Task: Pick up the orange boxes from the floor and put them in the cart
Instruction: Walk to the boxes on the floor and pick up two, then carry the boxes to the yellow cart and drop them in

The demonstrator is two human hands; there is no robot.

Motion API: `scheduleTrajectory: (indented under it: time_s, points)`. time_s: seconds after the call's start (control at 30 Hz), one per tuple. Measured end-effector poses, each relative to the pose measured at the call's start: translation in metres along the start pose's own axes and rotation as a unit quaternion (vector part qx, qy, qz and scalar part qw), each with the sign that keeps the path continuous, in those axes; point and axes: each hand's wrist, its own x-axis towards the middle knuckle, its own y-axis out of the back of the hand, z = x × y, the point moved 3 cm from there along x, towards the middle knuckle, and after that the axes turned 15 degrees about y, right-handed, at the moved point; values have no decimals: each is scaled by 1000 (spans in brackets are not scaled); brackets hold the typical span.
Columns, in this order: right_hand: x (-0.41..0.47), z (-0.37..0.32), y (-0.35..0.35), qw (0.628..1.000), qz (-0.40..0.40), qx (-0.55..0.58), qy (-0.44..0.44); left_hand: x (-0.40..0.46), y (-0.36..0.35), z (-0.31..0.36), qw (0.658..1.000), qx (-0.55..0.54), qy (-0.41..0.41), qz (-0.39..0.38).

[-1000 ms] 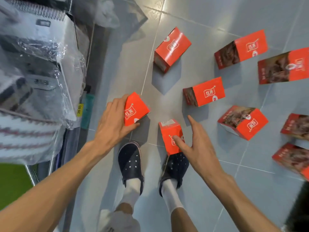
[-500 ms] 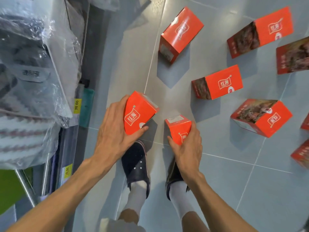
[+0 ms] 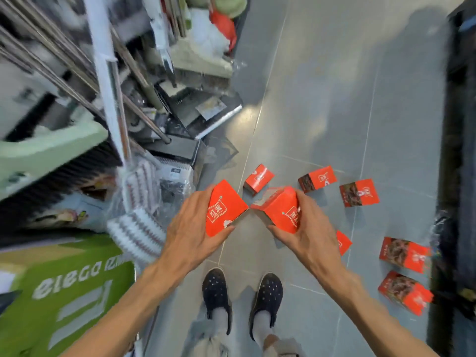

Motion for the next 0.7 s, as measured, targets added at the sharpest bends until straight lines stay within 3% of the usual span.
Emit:
scheduleTrajectory:
  time_s: [0.2,0.37,0.5,0.63,0.7]
  points:
    - [10,-147,185,989,8,-85,117,-82,186,103,994,3,1,113]
    - [1,-246,275,964,-36,-93,247,-168,292,143,976,30,30,215]
    - [-12,-315,309,930,-72,-76,352,-251,330,155,950,31,100,294]
    - [-36,-372,309,885,-103,-84,446,-341,332,160,907,-9,240,345]
    - [-62,-403,301,844,-128,-106,511,-397,325,160,877,-23,304,372]
